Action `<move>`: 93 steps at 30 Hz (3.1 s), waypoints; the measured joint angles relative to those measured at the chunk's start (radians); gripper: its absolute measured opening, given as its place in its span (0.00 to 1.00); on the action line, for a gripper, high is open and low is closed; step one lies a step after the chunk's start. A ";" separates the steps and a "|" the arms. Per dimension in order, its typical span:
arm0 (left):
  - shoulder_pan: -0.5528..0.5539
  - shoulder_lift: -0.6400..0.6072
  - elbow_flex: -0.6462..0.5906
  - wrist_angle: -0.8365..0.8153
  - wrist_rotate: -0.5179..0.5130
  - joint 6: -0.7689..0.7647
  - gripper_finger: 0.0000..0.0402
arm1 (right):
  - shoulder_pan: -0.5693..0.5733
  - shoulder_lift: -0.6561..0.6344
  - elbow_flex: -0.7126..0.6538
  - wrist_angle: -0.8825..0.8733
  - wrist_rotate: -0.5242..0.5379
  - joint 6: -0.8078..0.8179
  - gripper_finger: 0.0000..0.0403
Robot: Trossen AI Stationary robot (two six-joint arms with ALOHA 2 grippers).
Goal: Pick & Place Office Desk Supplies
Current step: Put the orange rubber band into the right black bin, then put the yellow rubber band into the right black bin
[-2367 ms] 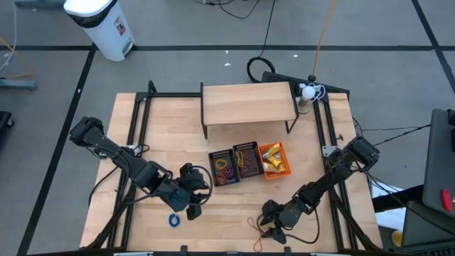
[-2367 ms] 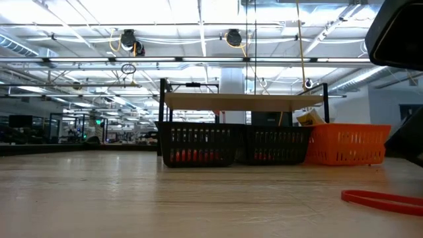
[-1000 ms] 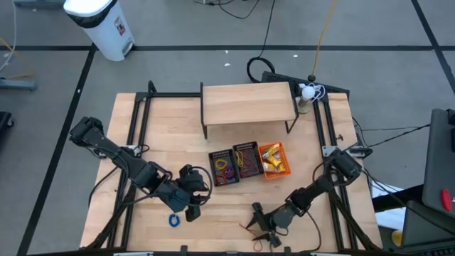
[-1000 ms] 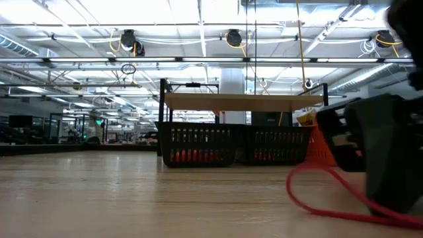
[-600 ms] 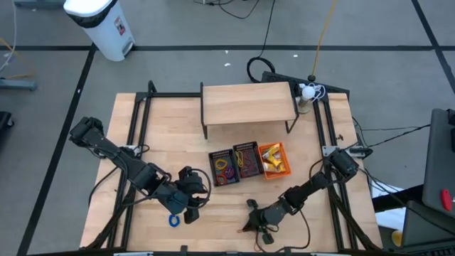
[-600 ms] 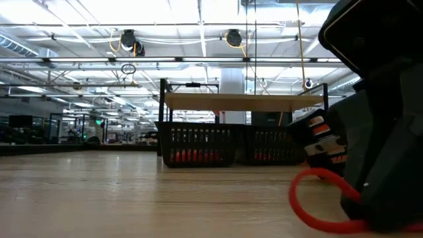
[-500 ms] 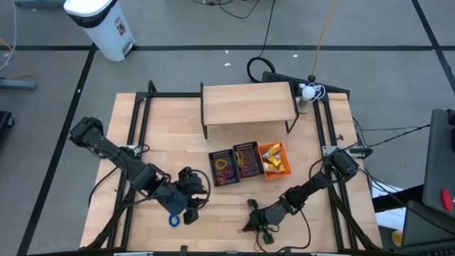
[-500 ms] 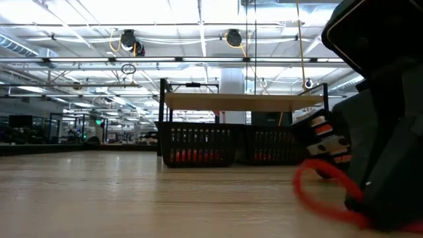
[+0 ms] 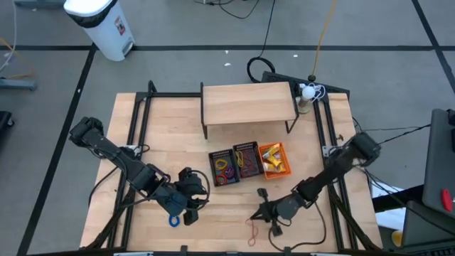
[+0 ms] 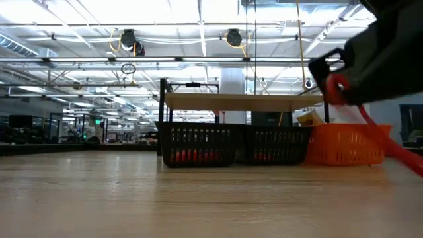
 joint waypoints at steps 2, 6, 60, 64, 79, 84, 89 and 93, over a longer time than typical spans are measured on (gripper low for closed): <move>0.000 0.000 0.000 0.016 0.000 0.003 0.33 | 0.000 -0.064 -0.002 -0.073 0.035 -0.019 0.00; 0.000 0.000 0.000 0.033 -0.001 0.012 0.33 | -0.001 -0.203 -0.001 -0.151 0.108 -0.095 0.00; 0.247 0.000 0.000 0.199 -0.100 0.554 0.33 | -0.311 -0.478 -0.077 -0.287 0.430 -0.308 0.37; 0.247 0.000 0.000 0.146 -0.034 0.540 0.33 | -0.306 -0.478 -0.077 -0.237 0.354 -0.231 0.47; 0.162 0.005 0.000 -0.458 0.313 -0.067 0.33 | -0.145 -0.434 -0.080 -0.123 -0.145 -0.054 0.51; 0.092 0.005 -0.003 -0.530 0.321 -0.274 0.33 | -0.089 -0.407 -0.079 -0.053 -0.142 -0.055 0.51; 0.042 0.005 -0.042 -0.545 0.366 -0.412 0.33 | -0.072 -0.380 -0.079 -0.020 -0.139 -0.060 0.51; 0.013 0.005 -0.132 -0.551 0.432 -0.514 0.33 | -0.072 -0.378 -0.079 -0.021 -0.142 -0.059 0.51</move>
